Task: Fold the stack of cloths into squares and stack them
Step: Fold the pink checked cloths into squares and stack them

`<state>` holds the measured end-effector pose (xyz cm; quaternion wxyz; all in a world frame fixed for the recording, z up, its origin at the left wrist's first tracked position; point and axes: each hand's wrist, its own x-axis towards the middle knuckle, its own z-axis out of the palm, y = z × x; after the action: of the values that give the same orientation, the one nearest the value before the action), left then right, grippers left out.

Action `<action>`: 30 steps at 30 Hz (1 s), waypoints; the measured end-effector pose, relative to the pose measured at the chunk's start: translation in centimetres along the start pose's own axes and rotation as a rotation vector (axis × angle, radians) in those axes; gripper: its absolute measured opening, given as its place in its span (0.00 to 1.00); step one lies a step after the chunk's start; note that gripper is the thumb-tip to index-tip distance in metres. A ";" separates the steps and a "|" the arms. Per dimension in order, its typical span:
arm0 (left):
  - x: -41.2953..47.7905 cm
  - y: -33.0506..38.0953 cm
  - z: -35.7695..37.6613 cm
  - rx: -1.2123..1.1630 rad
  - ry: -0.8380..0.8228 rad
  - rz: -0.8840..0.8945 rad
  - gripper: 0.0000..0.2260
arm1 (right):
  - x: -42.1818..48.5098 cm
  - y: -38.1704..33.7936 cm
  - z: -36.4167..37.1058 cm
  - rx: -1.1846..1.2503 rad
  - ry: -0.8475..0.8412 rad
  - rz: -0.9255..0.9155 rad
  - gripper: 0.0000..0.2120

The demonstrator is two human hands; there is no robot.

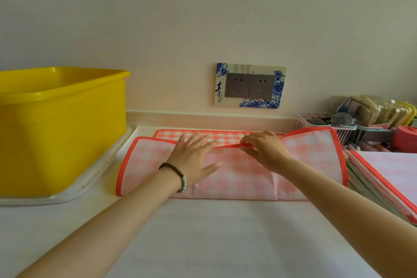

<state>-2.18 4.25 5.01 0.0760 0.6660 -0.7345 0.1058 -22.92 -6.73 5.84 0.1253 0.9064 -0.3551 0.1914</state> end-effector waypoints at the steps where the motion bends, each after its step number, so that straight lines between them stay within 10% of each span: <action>1: 0.0 0.2 0.7 -0.027 -0.068 -0.012 0.29 | 0.1 0.2 0.5 0.018 -0.026 0.015 0.14; 17: -0.9 0.1 5.0 -0.143 -0.329 -0.147 0.27 | -1.9 -3.9 4.0 0.354 -0.115 0.200 0.18; 30: -0.9 -0.2 5.4 -0.090 -0.311 -0.162 0.29 | -11.0 5.2 -1.4 0.603 0.194 0.894 0.38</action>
<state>-1.74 3.71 -0.46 -0.0005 0.7272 -0.6854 -0.0379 -34.26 -3.37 2.80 -0.2017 0.6412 -0.6217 0.4020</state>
